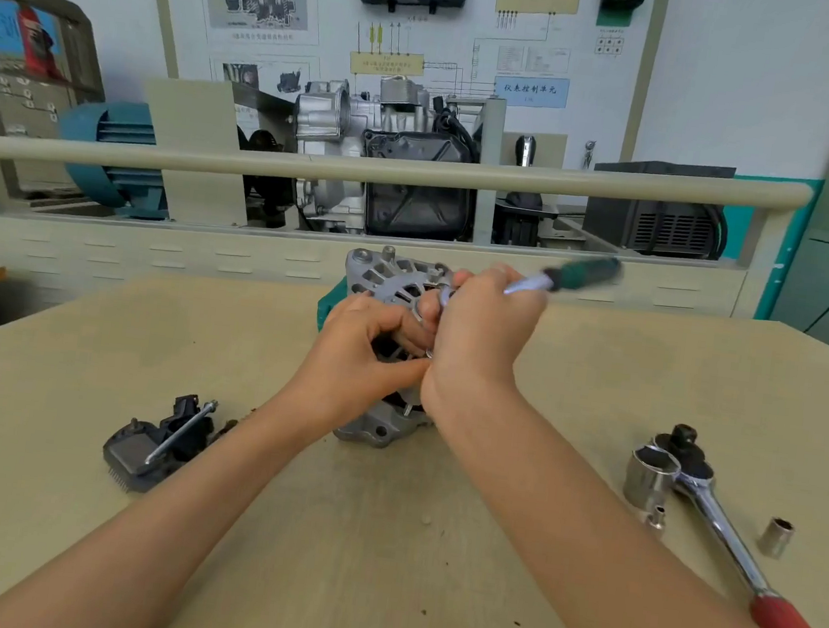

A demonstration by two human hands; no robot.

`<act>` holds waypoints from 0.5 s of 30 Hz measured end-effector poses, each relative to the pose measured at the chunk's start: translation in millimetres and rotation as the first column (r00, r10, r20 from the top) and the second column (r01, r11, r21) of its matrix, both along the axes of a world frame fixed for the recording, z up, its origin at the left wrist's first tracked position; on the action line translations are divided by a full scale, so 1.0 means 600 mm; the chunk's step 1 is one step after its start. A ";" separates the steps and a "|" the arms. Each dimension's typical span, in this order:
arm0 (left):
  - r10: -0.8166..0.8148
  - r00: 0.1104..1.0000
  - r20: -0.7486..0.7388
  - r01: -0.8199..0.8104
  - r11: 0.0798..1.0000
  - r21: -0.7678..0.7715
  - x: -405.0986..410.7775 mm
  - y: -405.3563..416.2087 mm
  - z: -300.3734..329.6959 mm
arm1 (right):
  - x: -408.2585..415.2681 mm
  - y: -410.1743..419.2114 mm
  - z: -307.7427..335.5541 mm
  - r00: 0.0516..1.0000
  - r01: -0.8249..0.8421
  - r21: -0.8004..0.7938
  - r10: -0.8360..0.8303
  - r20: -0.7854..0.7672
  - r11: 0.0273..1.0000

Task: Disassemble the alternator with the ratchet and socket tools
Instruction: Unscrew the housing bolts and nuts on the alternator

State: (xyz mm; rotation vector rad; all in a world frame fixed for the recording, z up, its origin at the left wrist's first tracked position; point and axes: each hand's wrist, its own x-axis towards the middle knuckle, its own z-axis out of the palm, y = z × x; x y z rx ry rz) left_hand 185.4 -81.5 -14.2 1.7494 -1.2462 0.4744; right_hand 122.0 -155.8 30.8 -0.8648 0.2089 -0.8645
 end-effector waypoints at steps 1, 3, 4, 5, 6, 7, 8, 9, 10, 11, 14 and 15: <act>0.008 1.000 -0.028 -0.008 1.000 0.015 0.002 0.003 -0.002 | 0.002 -0.001 0.003 0.998 -0.019 -0.043 0.017 -0.052 0.999; 0.022 0.998 -0.064 -0.019 0.999 0.043 0.006 0.007 -0.003 | 0.005 -0.015 0.018 0.964 -0.210 -0.194 0.171 -0.202 0.958; 0.027 0.996 -0.086 -0.024 0.999 0.045 0.006 0.008 -0.002 | 0.006 -0.026 0.026 0.913 -0.370 -0.255 0.298 -0.280 0.893; 0.019 0.994 -0.109 -0.015 0.999 0.038 0.004 0.009 0.000 | 0.005 -0.036 0.035 0.825 -0.543 -0.292 0.435 -0.361 0.787; -0.004 0.992 -0.129 0.008 1.000 0.031 0.003 0.010 0.001 | 0.004 -0.044 0.043 0.711 -0.695 -0.322 0.546 -0.443 0.643; -0.034 0.989 -0.144 0.038 0.999 0.029 0.002 0.010 0.002 | 0.003 -0.052 0.048 0.604 -0.796 -0.346 0.614 -0.509 0.496; -0.057 0.985 -0.160 0.062 0.998 0.029 0.000 0.010 0.003 | 0.002 -0.059 0.050 0.534 -0.846 -0.363 0.643 -0.550 0.391; -0.074 0.982 -0.172 0.078 0.997 0.021 0.001 0.010 0.004 | 0.001 -0.064 0.048 0.503 -0.862 -0.374 0.657 -0.561 0.342; -0.080 0.982 -0.169 0.083 0.997 0.010 0.003 0.009 0.003 | 0.000 -0.064 0.046 0.516 -0.855 -0.374 0.671 -0.533 0.360; -0.071 0.986 -0.150 0.073 0.997 0.006 0.003 0.008 0.004 | -0.001 -0.058 0.041 0.578 -0.815 -0.367 0.671 -0.465 0.448; -0.008 0.997 -0.076 0.008 1.000 -0.005 0.000 0.000 0.003 | -0.002 -0.018 0.008 0.941 -0.337 -0.218 0.323 -0.101 0.916; 0.001 0.999 -0.041 -0.001 1.000 -0.014 -0.002 -0.002 0.002 | -0.003 -0.008 -0.003 0.990 -0.141 -0.120 0.141 -0.007 0.983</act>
